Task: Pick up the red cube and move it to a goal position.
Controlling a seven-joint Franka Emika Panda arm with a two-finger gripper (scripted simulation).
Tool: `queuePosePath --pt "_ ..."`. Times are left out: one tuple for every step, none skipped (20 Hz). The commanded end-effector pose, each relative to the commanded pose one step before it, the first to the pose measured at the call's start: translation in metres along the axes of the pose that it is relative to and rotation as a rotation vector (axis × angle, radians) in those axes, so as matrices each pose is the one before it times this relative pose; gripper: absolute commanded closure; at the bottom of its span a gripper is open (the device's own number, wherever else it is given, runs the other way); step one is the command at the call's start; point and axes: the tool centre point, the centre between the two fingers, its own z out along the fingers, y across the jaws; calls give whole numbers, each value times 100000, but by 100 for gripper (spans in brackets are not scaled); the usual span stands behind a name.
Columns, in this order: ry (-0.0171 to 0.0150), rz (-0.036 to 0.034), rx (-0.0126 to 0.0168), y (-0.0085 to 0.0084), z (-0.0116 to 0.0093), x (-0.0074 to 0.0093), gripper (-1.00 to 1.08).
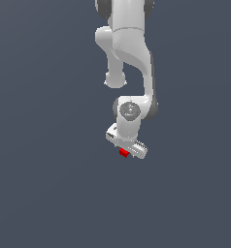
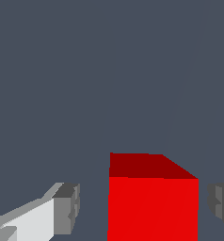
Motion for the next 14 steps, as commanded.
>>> queuePosePath --pt "-19 1940 9 -115 463 41 -92" --pt "-24 371 -6 -23 100 2 -92" --pt "-15 218 -3 -15 59 0 -92" --pt "-5 69 -1 -7 19 -1 -92" --pt "0 0 0 0 0 0 108" --pt "0 0 0 0 0 0 108" --pt "0 0 0 0 0 0 108" --pt "0 0 0 0 0 0 108" --pt "0 0 0 0 0 0 108" --pt "0 0 0 0 0 0 108" --pt "0 0 0 0 0 0 108" --pt "0 0 0 0 0 0 108" --pt "0 0 0 0 0 0 108" --pt "0 0 0 0 0 0 108"
